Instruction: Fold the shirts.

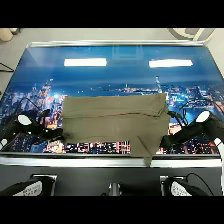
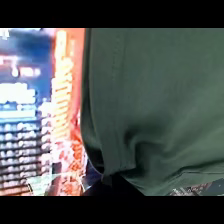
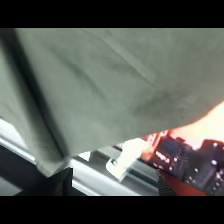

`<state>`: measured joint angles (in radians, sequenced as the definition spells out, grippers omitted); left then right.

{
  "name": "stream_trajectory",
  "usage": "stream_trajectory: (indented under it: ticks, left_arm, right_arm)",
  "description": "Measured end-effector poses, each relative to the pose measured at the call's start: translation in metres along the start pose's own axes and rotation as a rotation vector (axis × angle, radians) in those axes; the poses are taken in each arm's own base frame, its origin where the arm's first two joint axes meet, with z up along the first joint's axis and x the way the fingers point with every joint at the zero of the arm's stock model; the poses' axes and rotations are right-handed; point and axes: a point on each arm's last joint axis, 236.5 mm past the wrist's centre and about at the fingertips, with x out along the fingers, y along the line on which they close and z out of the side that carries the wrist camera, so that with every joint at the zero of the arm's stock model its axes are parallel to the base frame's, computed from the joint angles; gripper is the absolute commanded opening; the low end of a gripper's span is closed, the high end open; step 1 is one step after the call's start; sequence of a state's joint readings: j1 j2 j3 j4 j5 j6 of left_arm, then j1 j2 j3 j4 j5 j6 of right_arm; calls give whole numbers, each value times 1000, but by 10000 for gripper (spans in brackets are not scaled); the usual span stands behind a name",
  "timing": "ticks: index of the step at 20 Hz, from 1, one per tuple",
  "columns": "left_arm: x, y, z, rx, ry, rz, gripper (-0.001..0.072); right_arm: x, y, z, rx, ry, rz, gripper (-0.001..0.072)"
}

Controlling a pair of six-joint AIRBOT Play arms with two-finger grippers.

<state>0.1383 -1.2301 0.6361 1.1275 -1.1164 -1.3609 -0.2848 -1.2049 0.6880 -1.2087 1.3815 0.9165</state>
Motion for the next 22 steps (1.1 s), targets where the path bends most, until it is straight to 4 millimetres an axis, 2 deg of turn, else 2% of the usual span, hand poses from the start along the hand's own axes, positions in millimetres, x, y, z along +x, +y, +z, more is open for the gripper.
stream_trajectory:
  ticks: [5,8,9,10,14,16,17,22]
  left_arm:
    - [0,-1,-3,6,11,-2,25]
    - [0,-2,-4,5,16,-4,25]
    - [0,-2,-4,5,16,-5,25]
    - [0,-2,-4,5,16,-5,24]
    - [-6,-4,2,21,-3,-1,23]
    - [-18,-9,14,48,-43,-3,23]
    - [-30,-15,21,69,-68,-8,23]
    - [-86,-42,57,151,-189,-16,21]
  right_arm:
    - [18,1,8,70,-76,15,529]
    - [26,3,15,110,-123,32,372]
    - [29,4,14,124,-129,37,158]
    - [33,3,13,133,-132,37,17]
    - [32,-1,15,105,-134,16,16]
    - [13,-4,30,54,-169,-8,14]
    - [-1,5,38,19,-180,14,14]
    - [-82,11,97,-113,-333,-49,14]
